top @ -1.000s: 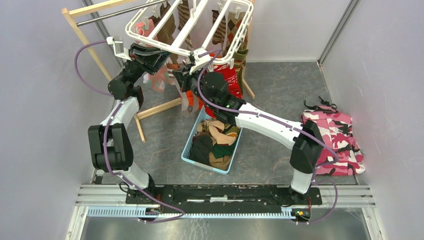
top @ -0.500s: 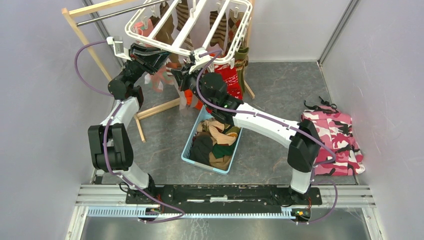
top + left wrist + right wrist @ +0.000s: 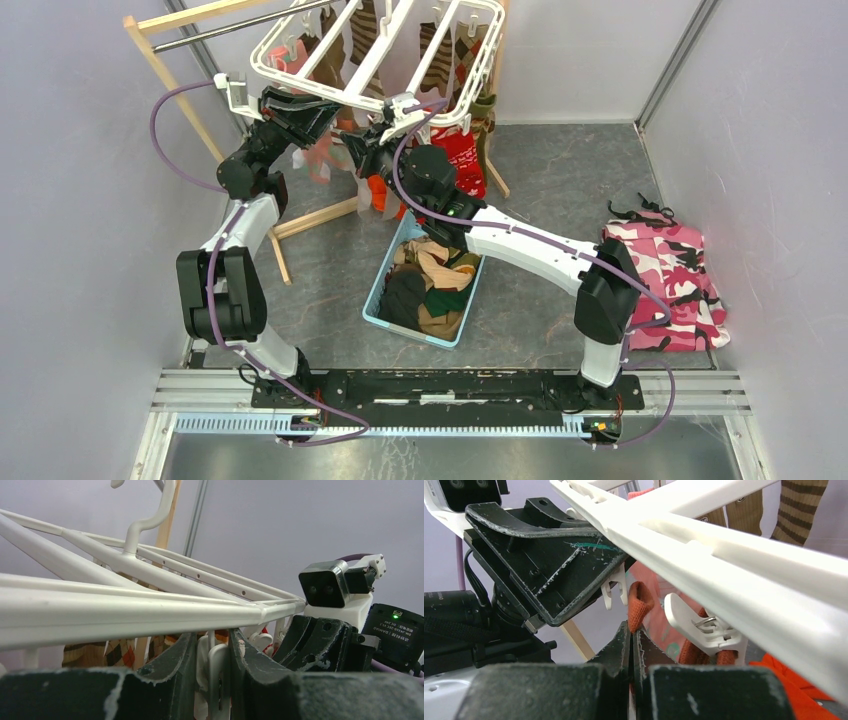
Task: Clip the socks to the hanger
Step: Clamp the sock onto the hanger.
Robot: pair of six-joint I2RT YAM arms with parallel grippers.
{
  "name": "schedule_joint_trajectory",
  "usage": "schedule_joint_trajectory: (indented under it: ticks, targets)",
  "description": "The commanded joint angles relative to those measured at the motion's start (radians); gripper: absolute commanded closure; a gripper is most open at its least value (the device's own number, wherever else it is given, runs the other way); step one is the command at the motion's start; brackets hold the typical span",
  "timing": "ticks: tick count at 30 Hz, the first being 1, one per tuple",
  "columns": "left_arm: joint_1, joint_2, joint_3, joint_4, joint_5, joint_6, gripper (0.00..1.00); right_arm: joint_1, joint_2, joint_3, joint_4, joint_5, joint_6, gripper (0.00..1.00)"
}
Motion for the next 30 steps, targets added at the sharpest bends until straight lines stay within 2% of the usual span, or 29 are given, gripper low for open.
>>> schedule_joint_trajectory:
  ticks: [1, 5, 9, 15, 30]
  targets:
    - [-0.008, -0.034, 0.018, 0.219, -0.007, -0.056, 0.98, -0.005, 0.009, 0.049, 0.060, 0.011, 0.012, 1.00]
    - [-0.008, -0.036, 0.022, 0.219, -0.010, -0.056, 0.98, -0.005, 0.012, 0.059, 0.013, -0.028, -0.006, 1.00]
    - [-0.007, -0.032, 0.033, 0.219, -0.017, -0.060, 0.98, -0.004, -0.017, -0.015, 0.037, -0.059, -0.019, 1.00]
    - [-0.008, -0.033, 0.035, 0.219, -0.020, -0.066, 0.98, -0.005, -0.023, -0.041, 0.040, -0.086, -0.023, 1.00]
    - [-0.008, -0.041, 0.026, 0.220, -0.025, -0.070, 0.98, -0.004, -0.011, 0.013, 0.087, -0.041, -0.038, 1.00]
